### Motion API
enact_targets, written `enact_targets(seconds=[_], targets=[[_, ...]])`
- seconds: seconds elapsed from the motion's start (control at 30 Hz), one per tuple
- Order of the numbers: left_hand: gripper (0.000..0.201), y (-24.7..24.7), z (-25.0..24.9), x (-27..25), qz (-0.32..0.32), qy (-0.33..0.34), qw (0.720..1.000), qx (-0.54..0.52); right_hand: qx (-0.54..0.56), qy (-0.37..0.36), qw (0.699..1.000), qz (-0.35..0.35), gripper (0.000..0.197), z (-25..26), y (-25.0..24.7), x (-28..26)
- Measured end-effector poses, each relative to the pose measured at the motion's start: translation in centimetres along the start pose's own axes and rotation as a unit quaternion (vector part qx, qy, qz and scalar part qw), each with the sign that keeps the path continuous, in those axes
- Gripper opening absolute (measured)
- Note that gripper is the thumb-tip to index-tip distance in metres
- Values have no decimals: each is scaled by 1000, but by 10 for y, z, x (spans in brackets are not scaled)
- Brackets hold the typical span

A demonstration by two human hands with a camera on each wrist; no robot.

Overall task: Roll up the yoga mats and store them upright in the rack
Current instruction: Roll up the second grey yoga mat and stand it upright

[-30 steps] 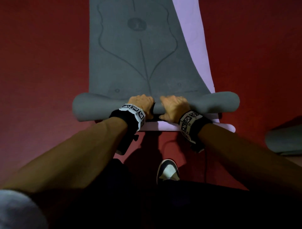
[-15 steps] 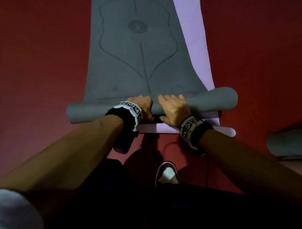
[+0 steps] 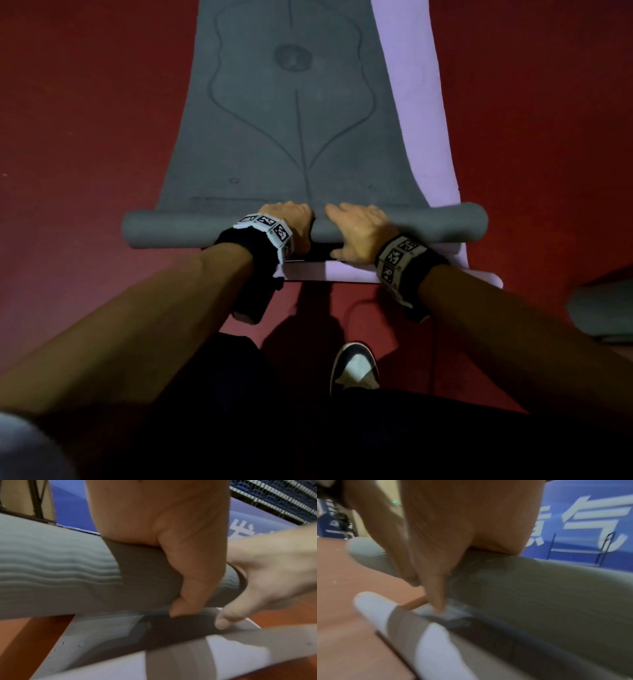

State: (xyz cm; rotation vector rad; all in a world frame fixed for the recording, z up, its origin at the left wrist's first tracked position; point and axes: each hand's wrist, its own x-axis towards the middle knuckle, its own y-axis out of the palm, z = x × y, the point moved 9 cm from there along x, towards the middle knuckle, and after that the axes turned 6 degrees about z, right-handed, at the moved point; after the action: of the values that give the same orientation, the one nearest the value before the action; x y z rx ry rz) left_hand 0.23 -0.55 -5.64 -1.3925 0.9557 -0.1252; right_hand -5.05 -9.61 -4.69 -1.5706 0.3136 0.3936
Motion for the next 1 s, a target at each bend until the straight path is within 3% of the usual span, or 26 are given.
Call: enact_targets(seconds=[0.1,0.27,0.37,0.43,0.6,0.7,0.9,1.0], targets=[[38,7,-1,-4,26,7,1000,-8,17,20,999,29,51,1,6,3],[55,-5,-12,-11,-43,51,997,38,84,60,986,129,32,-6,-3,8],[46,-5,-10,-12,-30,52,997,48,127,52,974,178,33,-1,-2,10],[39,-2,-2,-13,-10,48,998,41,113,34,979,166,40,8,-1,10],[36,7,19,-15,47,32,998,-16,66,-2,997,39,64,25,5,6],[41,14,18,-15,74,33,996,-23,53,15,997,58,52,25,6,9],[50,1,16,-21,-7,32,999,18,87,17,989,120,46,21,-9,19],[51,2,22,-20,-10,18,1000,16,88,-1,989,117,49,24,-12,22]])
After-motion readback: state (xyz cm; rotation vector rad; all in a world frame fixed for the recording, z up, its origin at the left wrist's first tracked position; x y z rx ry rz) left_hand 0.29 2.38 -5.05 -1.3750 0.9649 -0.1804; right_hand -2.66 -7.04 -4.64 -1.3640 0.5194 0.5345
